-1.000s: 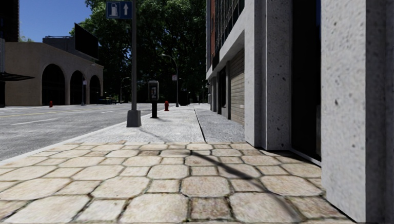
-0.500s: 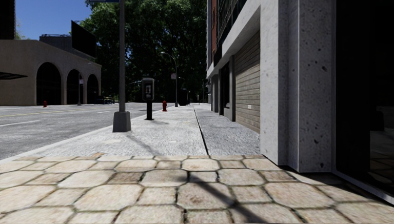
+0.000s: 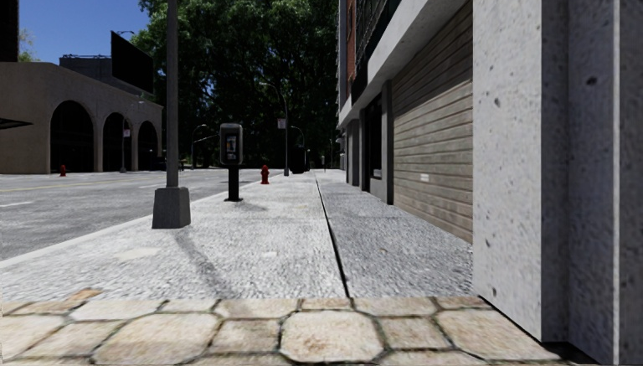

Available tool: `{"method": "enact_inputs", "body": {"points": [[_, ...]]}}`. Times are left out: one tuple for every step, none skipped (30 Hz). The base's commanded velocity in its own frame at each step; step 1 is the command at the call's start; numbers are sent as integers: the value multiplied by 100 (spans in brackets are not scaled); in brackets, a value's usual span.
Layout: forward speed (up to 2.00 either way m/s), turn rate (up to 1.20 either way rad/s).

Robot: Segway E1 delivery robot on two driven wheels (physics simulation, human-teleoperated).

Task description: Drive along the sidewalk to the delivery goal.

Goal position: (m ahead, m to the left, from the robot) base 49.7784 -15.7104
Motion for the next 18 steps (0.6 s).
{"method": "enact_inputs", "body": {"points": [[200,0],[200,0],[200,0],[195,0],[200,0],[200,0],[200,0],[200,0],[200,0],[200,0],[200,0],[196,0],[196,0],[190,0],[187,0],[186,0],[186,0],[192,0]]}}
